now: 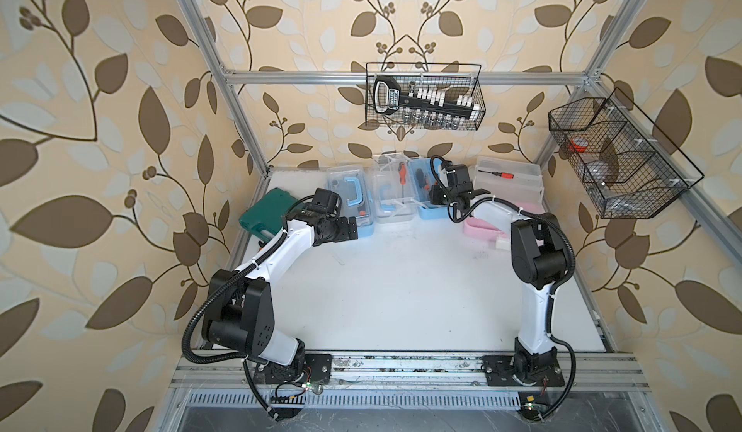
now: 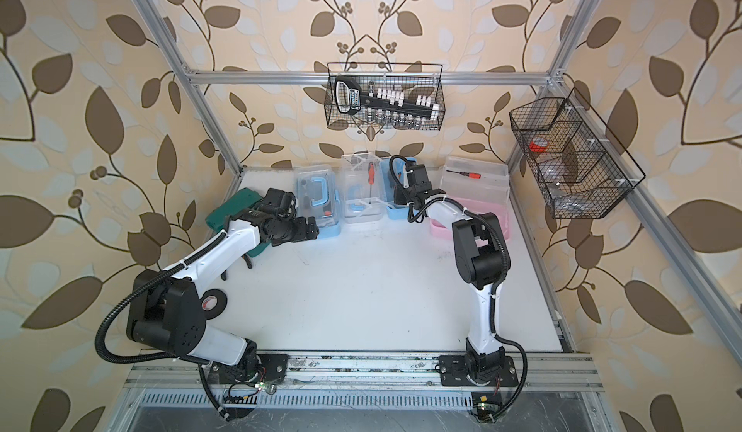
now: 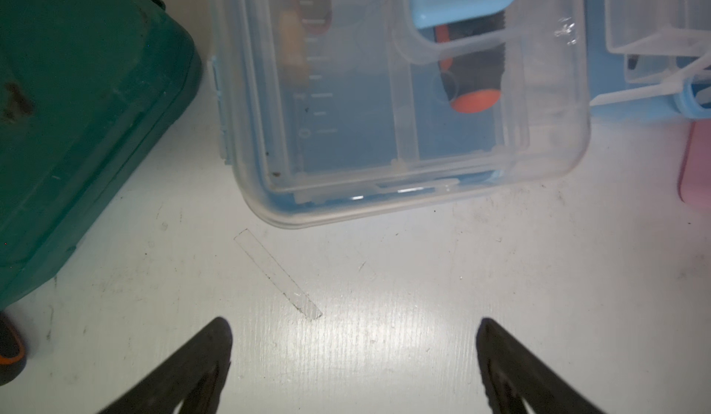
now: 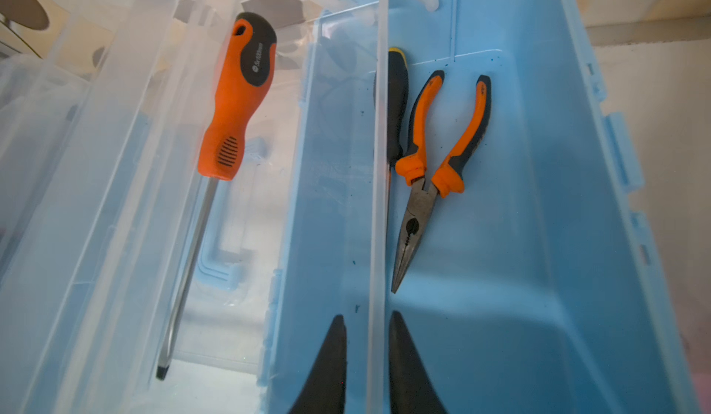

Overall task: Close toolboxes
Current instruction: Move the toolbox to the center of the board.

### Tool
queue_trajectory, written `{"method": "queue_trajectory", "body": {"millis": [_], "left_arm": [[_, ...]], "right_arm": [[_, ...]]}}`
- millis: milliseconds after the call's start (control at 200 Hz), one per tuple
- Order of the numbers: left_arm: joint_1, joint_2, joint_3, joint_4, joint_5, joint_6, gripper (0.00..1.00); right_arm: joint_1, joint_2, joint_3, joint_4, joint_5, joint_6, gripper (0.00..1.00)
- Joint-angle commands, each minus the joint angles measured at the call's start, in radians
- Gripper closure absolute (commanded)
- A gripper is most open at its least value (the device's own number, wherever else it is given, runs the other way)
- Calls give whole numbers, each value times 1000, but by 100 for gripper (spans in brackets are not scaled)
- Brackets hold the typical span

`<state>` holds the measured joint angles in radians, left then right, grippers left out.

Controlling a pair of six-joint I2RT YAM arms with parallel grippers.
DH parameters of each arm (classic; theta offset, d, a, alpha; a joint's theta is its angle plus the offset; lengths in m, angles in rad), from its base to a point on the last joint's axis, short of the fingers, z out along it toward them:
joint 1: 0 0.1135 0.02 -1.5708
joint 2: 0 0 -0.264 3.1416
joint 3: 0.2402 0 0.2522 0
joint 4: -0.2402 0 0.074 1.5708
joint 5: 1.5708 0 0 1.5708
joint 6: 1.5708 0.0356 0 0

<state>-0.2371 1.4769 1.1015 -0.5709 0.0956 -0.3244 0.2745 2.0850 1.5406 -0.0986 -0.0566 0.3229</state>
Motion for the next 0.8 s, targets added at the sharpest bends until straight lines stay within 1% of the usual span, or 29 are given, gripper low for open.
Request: {"method": "queue_trajectory", "body": {"millis": [0, 105, 465, 795], "left_arm": [[-8, -59, -20, 30, 39, -26, 1], [-10, -56, -37, 34, 40, -34, 1], [-11, -46, -89, 35, 23, -62, 1], [-13, -50, -99, 26, -9, -72, 1]], "right_arm": [[4, 26, 15, -25, -29, 6, 93], [10, 9, -17, -24, -33, 14, 100], [74, -66, -183, -13, -18, 29, 100], [116, -195, -340, -7, -16, 78, 100]]}}
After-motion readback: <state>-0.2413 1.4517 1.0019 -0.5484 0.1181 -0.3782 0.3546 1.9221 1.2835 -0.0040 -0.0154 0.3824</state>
